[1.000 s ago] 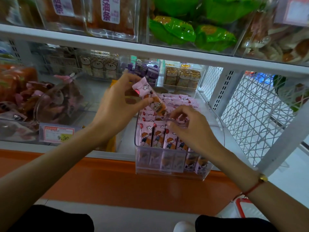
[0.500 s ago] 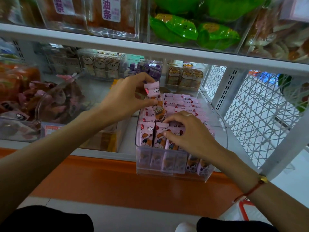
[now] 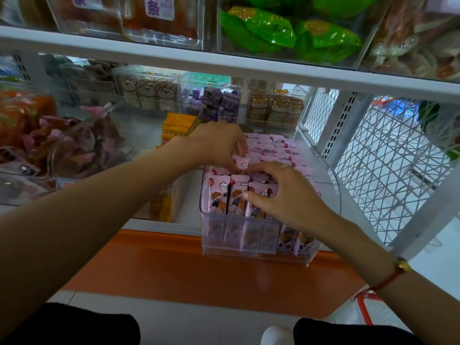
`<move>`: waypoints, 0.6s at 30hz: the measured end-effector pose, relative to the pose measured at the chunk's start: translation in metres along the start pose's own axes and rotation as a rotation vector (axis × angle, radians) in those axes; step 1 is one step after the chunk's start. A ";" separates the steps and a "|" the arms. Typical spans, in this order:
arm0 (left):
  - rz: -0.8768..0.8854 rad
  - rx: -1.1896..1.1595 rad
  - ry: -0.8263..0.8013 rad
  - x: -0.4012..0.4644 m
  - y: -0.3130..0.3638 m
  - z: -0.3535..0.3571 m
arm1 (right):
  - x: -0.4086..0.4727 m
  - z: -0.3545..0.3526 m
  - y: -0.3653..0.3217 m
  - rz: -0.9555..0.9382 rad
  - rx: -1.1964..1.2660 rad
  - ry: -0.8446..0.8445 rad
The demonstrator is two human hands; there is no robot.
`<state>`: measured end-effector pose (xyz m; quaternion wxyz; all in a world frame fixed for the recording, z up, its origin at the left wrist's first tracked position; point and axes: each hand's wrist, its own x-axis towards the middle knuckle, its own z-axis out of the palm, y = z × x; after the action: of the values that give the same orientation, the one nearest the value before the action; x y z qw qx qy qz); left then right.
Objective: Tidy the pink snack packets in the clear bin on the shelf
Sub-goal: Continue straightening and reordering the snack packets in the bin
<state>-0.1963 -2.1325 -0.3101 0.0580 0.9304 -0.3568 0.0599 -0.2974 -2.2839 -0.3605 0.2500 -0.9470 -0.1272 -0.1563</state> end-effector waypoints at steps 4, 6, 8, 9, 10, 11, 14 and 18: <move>0.061 0.119 -0.156 0.001 0.000 0.000 | -0.003 -0.006 0.002 0.007 -0.104 -0.029; 0.052 0.118 -0.166 -0.001 0.002 -0.001 | -0.005 -0.008 0.003 0.027 -0.131 -0.071; 0.044 0.037 -0.117 -0.006 0.006 -0.005 | -0.006 -0.008 0.003 0.040 -0.153 -0.103; 0.052 0.002 -0.079 -0.010 0.007 -0.006 | -0.007 -0.009 0.003 0.039 -0.160 -0.111; 0.062 -0.014 -0.051 -0.014 0.009 -0.006 | -0.007 -0.009 0.002 0.036 -0.164 -0.115; 0.073 -0.005 -0.049 -0.018 0.010 -0.006 | -0.007 -0.009 0.002 0.034 -0.164 -0.117; 0.109 0.138 -0.104 -0.030 0.013 0.000 | -0.006 -0.010 0.003 0.048 -0.165 -0.131; 0.110 0.081 -0.031 -0.035 0.013 0.004 | -0.004 -0.009 0.004 0.053 -0.195 -0.162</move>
<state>-0.2304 -2.1196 -0.3189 0.0116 0.9118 -0.4057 0.0629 -0.3024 -2.2923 -0.3560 0.1495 -0.9794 -0.1061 -0.0844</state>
